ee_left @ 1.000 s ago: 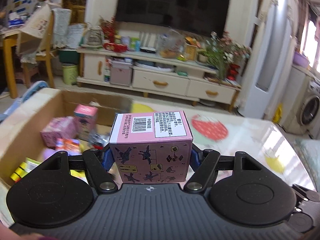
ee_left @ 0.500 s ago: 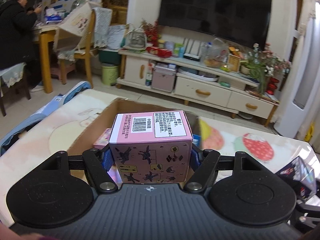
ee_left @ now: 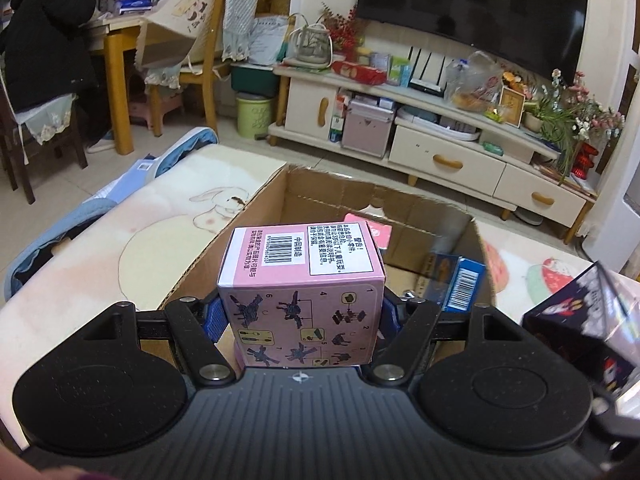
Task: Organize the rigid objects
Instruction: 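Drop the pink box into the cardboard box with the left tool while the right drops the space cube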
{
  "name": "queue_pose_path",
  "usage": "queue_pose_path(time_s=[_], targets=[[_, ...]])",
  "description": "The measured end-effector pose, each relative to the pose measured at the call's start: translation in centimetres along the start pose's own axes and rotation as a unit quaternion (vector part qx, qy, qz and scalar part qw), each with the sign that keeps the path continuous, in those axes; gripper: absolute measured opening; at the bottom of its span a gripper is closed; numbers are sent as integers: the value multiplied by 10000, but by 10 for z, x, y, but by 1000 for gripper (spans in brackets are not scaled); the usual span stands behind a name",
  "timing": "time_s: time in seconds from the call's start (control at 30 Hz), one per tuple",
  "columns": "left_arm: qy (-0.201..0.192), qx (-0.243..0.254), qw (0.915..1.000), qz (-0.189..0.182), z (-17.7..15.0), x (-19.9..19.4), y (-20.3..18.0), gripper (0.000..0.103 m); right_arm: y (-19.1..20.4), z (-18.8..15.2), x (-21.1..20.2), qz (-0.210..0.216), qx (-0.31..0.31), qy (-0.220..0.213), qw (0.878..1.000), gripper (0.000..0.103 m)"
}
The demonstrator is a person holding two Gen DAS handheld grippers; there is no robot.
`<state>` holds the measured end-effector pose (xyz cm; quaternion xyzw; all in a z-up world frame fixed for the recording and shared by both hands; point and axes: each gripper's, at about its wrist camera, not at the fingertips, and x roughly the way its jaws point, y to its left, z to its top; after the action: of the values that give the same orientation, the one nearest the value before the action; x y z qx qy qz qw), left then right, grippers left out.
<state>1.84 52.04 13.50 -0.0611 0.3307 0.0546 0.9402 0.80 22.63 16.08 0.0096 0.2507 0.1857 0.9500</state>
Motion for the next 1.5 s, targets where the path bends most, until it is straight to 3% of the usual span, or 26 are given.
queue_pose_path(time_s=[0.73, 0.8, 0.83, 1.0, 1.2, 1.5], targets=[[391, -128, 9987, 314, 0, 13, 5, 84, 14, 0, 35, 169, -480, -30, 9987, 59], [423, -148, 9984, 343, 0, 12, 6, 90, 14, 0, 37, 184, -495, 8, 9986, 59], [386, -171, 9983, 390, 0, 10, 6, 101, 13, 1, 37, 189, -478, 17, 9987, 60], [192, -285, 9988, 337, 1, -1, 9, 103, 6, 1, 26, 225, -209, -60, 9995, 79], [-184, 11, 9992, 346, -7, -24, -2, 103, 10, -3, 4, -207, -124, -249, 9994, 82], [-638, 541, 9963, 186, -31, -64, -28, 103, -2, -25, -36, -901, 511, -269, 9943, 83]])
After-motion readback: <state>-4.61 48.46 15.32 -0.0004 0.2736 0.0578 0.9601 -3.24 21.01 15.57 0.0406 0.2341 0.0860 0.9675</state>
